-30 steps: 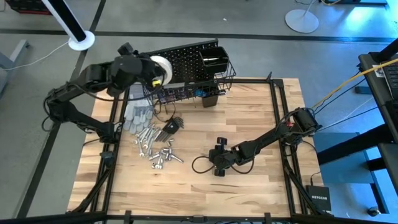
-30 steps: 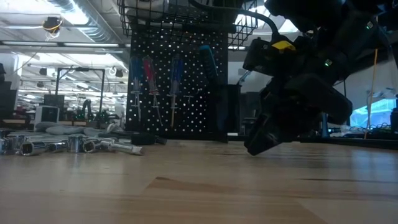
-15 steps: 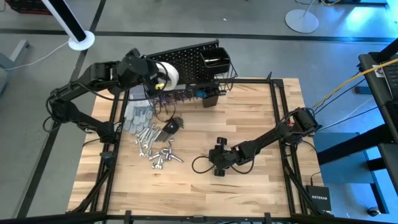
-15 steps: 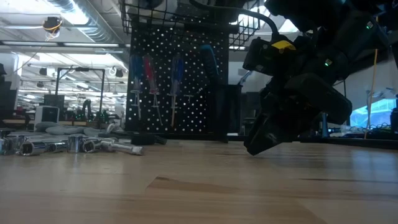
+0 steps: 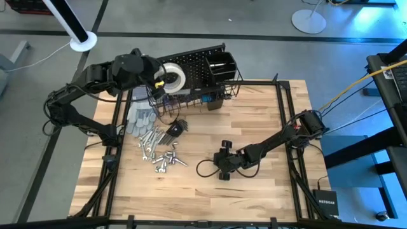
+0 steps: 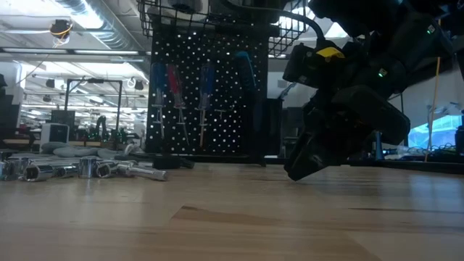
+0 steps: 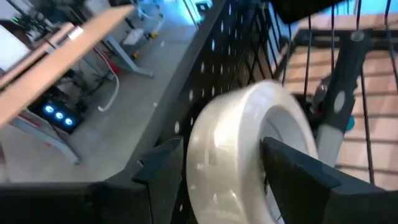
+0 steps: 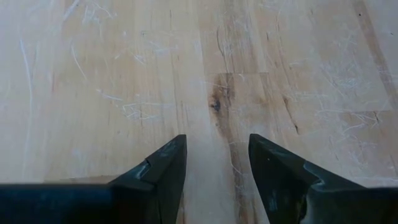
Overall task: Hang tools onto peg board
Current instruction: Put the white tape into the wire basket on the pegboard, then put the Allen wrench into the wire basket on the pegboard
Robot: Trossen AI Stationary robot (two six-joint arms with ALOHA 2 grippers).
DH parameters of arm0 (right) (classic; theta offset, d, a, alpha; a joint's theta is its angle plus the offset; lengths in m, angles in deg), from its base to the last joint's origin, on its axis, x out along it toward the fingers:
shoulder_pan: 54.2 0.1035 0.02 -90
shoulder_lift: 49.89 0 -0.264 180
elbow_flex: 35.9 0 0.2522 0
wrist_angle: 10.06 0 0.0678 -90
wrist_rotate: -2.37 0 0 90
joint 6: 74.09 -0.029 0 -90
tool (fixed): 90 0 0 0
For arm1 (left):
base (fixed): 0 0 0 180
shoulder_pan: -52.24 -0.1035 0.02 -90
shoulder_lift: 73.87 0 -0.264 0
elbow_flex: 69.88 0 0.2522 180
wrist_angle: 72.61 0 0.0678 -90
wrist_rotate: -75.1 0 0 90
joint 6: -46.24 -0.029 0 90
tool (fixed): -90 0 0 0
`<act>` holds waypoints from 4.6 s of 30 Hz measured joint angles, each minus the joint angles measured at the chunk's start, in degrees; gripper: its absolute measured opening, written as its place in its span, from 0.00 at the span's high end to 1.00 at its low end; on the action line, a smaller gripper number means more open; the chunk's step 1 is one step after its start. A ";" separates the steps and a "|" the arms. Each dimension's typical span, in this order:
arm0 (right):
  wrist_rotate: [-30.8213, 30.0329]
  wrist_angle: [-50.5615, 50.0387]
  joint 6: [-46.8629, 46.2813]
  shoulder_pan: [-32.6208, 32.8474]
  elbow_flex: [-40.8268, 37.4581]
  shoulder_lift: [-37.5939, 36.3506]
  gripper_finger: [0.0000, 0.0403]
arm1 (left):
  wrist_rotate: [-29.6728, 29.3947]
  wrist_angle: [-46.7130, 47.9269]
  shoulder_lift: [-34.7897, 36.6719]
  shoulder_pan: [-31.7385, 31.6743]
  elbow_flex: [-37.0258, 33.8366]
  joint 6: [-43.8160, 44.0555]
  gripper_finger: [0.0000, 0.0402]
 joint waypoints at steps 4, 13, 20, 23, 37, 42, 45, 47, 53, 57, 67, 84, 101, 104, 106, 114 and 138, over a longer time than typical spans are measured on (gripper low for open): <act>0.00 0.06 0.00 0.00 0.00 0.00 0.55 | -1.96 -1.35 -0.02 -0.81 0.00 -1.07 0.48; 0.00 0.04 0.00 0.00 0.00 0.00 0.55 | -2.08 -1.09 -0.02 -2.50 0.00 -0.95 0.48; -0.02 0.02 0.00 0.00 0.00 0.00 0.55 | -2.06 -8.52 1.85 -0.06 -0.07 -4.63 0.48; -0.02 -0.03 0.00 0.00 0.00 0.00 0.55 | 0.47 -12.75 3.88 2.72 -0.04 -5.96 0.48; -0.02 -0.02 0.04 0.00 0.00 0.02 0.55 | 17.32 -1.99 6.43 28.73 -8.16 17.09 0.48; -0.02 -0.05 0.04 0.00 0.00 0.02 0.55 | 11.96 -2.63 6.38 38.66 -18.38 31.87 0.48; 0.00 -0.16 0.12 0.00 0.00 0.02 0.55 | 7.34 -4.26 6.37 43.79 -25.10 41.28 0.48; -0.02 -0.16 0.18 0.00 0.00 0.02 0.55 | 4.46 -6.27 6.34 46.41 -29.52 46.53 0.48; -0.02 0.06 0.48 0.00 0.00 0.02 0.55 | -1.06 -14.35 6.22 48.14 -43.19 59.79 0.48; -0.01 0.81 0.66 0.00 0.00 0.02 0.55 | -0.92 -19.37 5.33 45.24 -50.39 62.27 0.48; -0.02 1.29 1.11 0.00 0.00 0.02 0.55 | 3.93 -26.36 0.47 32.57 -57.90 59.79 0.38; -0.28 0.93 1.63 0.00 0.00 0.02 0.55 | 9.65 -29.19 -14.13 23.22 -58.67 58.77 0.40; -0.50 0.82 1.55 0.00 0.00 0.04 0.55 | 7.82 -30.07 -18.36 21.68 -58.47 56.76 0.66; -0.48 0.85 1.54 0.00 0.00 0.03 0.55 | 6.86 -29.91 -18.45 21.69 -58.55 56.52 0.80; -0.48 0.87 1.53 0.00 0.00 0.02 0.55 | 6.05 -29.81 -18.45 22.05 -58.55 55.68 0.86; -0.48 0.85 1.55 0.07 0.00 0.02 0.55 | 3.53 -28.49 -18.67 24.53 -57.42 53.85 0.88; -4.50 -5.16 11.93 -0.48 -0.02 -9.44 0.55 | 5.13 -25.80 -7.09 33.19 -51.41 51.39 0.99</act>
